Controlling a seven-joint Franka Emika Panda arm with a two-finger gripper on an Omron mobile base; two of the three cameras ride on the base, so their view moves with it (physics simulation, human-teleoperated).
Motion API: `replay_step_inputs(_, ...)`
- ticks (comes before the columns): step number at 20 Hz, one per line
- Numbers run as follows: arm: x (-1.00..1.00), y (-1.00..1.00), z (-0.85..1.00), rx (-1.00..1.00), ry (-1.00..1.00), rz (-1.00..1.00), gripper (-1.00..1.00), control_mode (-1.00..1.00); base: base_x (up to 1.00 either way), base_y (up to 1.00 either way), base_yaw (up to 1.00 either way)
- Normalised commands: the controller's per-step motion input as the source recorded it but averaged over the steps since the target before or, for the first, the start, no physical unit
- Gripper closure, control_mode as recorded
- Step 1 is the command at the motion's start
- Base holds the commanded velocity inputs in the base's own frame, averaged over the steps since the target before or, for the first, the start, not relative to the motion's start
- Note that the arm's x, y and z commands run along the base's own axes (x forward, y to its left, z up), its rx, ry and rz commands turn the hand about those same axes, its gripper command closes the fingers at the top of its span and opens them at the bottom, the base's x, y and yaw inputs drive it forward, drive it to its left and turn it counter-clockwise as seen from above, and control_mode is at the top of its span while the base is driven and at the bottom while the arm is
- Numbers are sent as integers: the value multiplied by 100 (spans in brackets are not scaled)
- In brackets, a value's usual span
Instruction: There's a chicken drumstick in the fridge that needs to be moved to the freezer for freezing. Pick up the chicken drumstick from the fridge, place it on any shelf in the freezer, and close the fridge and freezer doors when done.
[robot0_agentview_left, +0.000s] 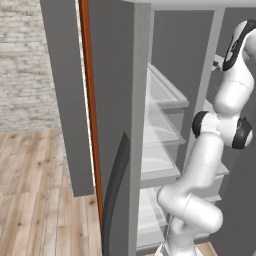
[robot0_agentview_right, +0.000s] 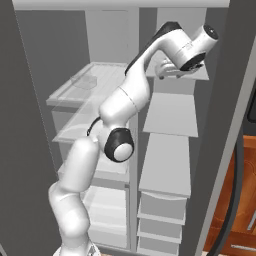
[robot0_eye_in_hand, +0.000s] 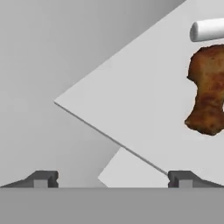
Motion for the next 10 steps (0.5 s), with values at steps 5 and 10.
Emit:
replay_step_inputs(5,-100,100,-100,-14,-8,0,-100,-100,0,0,0)
replay_step_inputs(10,-100,100,-98,-2,-12,0,-100,-100,0,0,0)
